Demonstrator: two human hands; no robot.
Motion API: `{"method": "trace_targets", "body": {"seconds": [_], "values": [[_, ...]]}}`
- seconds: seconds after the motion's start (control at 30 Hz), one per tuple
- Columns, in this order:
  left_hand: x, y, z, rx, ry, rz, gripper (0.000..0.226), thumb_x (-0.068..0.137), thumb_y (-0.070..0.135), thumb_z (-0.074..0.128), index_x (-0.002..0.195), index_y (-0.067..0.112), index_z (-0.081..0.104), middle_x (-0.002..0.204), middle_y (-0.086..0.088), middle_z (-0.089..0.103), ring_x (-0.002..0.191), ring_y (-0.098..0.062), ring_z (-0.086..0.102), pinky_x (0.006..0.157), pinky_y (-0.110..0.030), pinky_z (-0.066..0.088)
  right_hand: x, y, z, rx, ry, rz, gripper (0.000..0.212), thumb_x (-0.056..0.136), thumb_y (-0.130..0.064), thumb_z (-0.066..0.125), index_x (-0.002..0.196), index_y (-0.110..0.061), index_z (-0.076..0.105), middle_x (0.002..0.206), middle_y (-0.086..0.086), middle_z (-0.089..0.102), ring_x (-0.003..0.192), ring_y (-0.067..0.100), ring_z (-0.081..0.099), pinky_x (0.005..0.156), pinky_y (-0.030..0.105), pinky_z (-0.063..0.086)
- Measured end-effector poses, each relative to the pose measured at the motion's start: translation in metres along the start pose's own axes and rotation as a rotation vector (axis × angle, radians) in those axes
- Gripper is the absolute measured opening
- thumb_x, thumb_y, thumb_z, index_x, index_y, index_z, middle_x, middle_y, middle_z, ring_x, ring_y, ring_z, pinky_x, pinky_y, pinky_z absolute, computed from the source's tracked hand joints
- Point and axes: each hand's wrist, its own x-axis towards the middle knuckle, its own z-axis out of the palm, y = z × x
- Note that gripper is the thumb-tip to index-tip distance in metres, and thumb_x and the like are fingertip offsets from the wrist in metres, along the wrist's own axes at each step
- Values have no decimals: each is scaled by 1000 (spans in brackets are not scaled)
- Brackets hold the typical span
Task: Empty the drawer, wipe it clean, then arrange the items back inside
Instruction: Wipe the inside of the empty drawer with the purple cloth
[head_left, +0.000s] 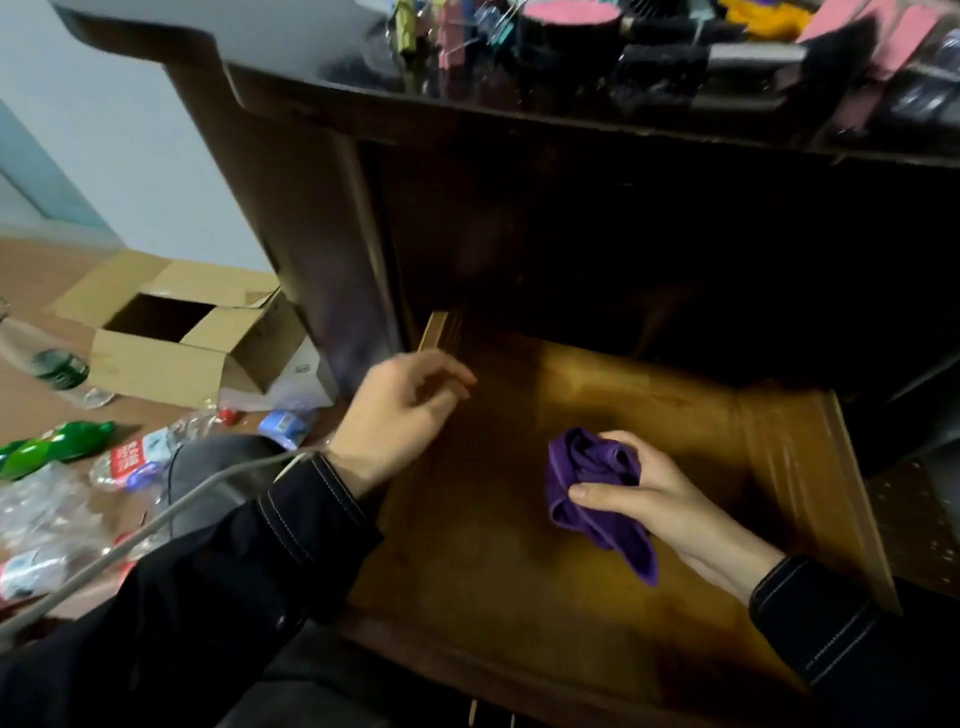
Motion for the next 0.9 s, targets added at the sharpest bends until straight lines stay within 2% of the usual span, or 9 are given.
{"method": "trace_targets", "body": {"seconds": [0.03, 0.1, 0.2, 0.27, 0.37, 0.5, 0.6, 0.7, 0.9], "values": [[-1, -6, -1, 78, 75, 32, 23, 90, 7, 58, 101, 21, 72, 92, 13, 67, 86, -8, 61, 75, -30, 49, 2, -1, 3, -13, -33, 6, 59, 67, -31, 92, 118, -28, 64, 111, -2, 74, 99, 15, 73, 77, 25, 58], [-2, -17, 1, 216, 127, 51, 23, 88, 13, 61, 108, 20, 70, 104, 7, 58, 99, -13, 52, 82, -25, 39, 5, -4, 12, -24, -100, 10, 47, 73, -31, 89, 115, -28, 67, 108, -4, 75, 98, 15, 73, 77, 23, 58], [-1, -24, 15, 302, 71, 5, 39, 88, 17, 66, 126, 16, 63, 133, -6, 47, 120, -29, 45, 101, -37, 39, 9, -6, 30, -80, -189, 11, 34, 83, -31, 81, 114, -33, 68, 108, -8, 75, 98, 11, 73, 79, 23, 58], [-1, -22, 27, 359, 72, 4, 46, 88, 22, 64, 134, 15, 56, 141, -11, 39, 125, -33, 43, 104, -42, 41, 12, -4, 42, -175, -230, 0, 30, 87, -23, 78, 113, -32, 66, 106, -9, 74, 96, 9, 72, 81, 25, 58], [-2, -21, 37, 498, 70, 32, 50, 88, 24, 61, 135, 12, 51, 146, -17, 33, 125, -36, 43, 93, -44, 50, 15, 0, 58, -330, -301, -29, 40, 85, -14, 77, 116, -32, 60, 108, -9, 71, 95, 4, 69, 84, 27, 58], [-3, -25, 40, 606, 60, 39, 42, 86, 25, 60, 126, 12, 55, 149, -18, 32, 123, -36, 45, 76, -42, 56, 14, 6, 75, -461, -406, -2, 56, 83, -29, 81, 120, -42, 41, 117, -17, 60, 101, -4, 63, 81, 18, 56], [-3, -25, 40, 635, 62, 39, 37, 87, 27, 59, 121, 12, 57, 150, -18, 31, 121, -36, 45, 75, -41, 55, 15, 5, 85, -493, -440, -52, 46, 82, -29, 82, 114, -44, 52, 111, -15, 66, 96, -3, 65, 82, 22, 57], [-3, -26, 41, 666, 61, 31, 34, 88, 27, 58, 118, 12, 58, 152, -18, 31, 120, -35, 46, 72, -40, 55, 14, 4, 95, -433, -461, -72, 40, 83, -24, 82, 117, -36, 64, 109, -13, 72, 95, 0, 68, 88, 31, 57], [-3, -26, 42, 705, 69, 28, 32, 88, 27, 57, 116, 13, 58, 153, -18, 29, 120, -35, 46, 74, -42, 56, 9, 11, 120, -375, -526, -38, 37, 87, -8, 76, 121, -21, 70, 112, -6, 74, 104, 12, 69, 98, 44, 52]]}}
